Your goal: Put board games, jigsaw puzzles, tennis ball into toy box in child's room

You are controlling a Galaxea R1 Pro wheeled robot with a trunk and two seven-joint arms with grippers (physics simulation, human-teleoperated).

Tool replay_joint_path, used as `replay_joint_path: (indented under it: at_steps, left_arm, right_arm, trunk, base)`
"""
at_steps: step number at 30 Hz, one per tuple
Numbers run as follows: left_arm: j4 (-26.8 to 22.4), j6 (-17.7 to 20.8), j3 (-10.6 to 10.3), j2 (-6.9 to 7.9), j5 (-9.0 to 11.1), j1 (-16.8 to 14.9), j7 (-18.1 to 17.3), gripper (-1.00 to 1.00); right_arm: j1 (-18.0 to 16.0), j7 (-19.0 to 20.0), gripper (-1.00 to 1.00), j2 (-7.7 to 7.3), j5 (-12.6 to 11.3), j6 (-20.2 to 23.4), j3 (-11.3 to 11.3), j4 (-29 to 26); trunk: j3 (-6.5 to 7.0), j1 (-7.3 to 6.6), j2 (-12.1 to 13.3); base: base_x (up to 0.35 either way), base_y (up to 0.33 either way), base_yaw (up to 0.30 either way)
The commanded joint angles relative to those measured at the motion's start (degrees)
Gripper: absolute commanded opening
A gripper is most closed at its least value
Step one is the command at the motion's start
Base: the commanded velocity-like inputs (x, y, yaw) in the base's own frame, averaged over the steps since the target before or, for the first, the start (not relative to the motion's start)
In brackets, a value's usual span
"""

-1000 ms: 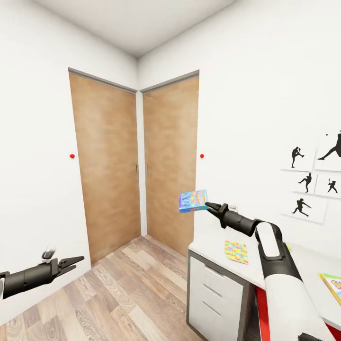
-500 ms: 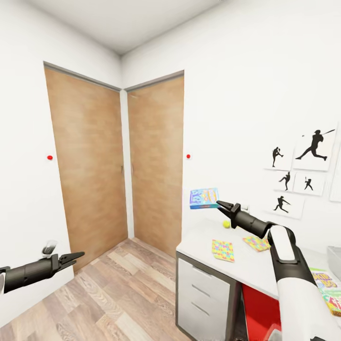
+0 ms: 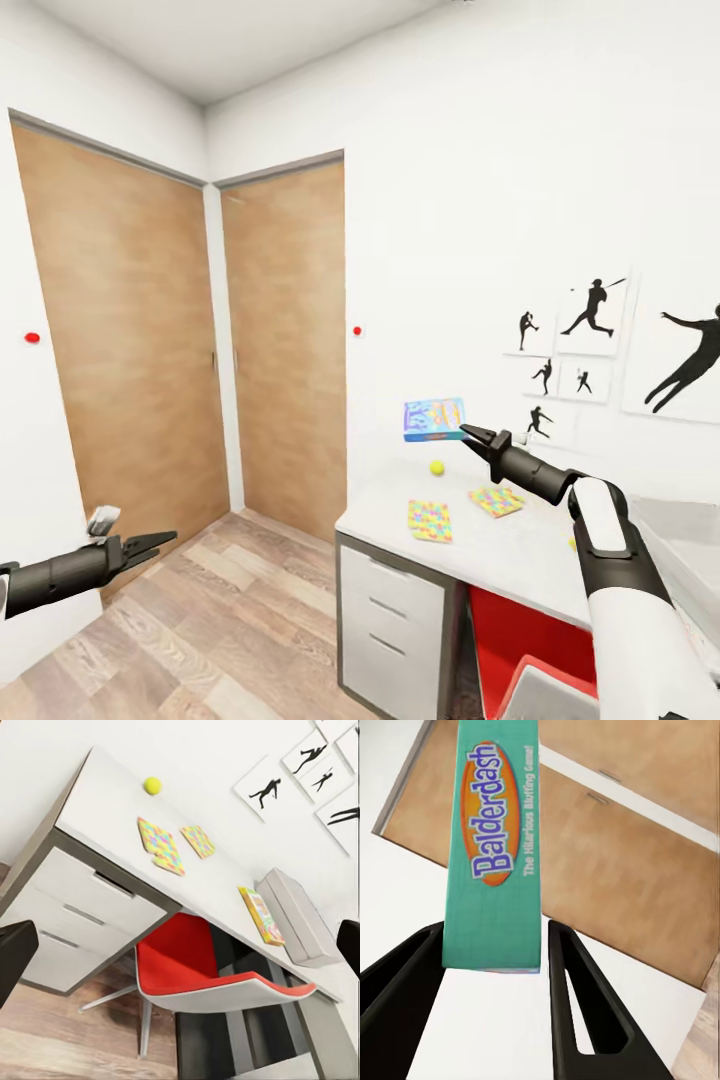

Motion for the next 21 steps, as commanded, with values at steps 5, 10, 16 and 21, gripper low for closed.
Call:
replay_joint_path:
  at_steps: [5,10,16,21]
  left_arm:
    - [-0.01,0.54,0.09,-0.09,-0.12,-0.01,-0.28,1.0]
    - [0.01,0.49,0.08,-0.14,-0.12,-0.01,-0.25,1.0]
    - [0.01,0.5,0.15,-0.1,-0.12,-0.01,-0.34,1.0]
    - [0.0,0.47,0.12,-0.06,-0.12,-0.01,-0.36,1.0]
  right_arm:
    - [-0.05,0.6,-1.0,-0.91,0.07,0.29,-0.15,0.1]
    - [-0.04,0.6,-1.0,-1.93,0.06,0.29,-0.21,0.24]
    - [0.27,0.6,-1.0,-2.59,0.04,0.29,-0.23,0.95]
    - [0.3,0.6,-1.0,-2.91,0.05,0.29,-0.23,1.11]
  trunk:
    - [0.0,-0.2,0.35]
    - [-0.15,-0.2,0.35]
    - [-0.33,-0.2,0.35]
    - [-0.48,-0.2,0.35]
  base:
    - [0.0,0.0,-0.277]
    - [0.0,0.0,-0.277]
    - [0.035,0.006,-0.277]
    - [0.221,0.108,-0.277]
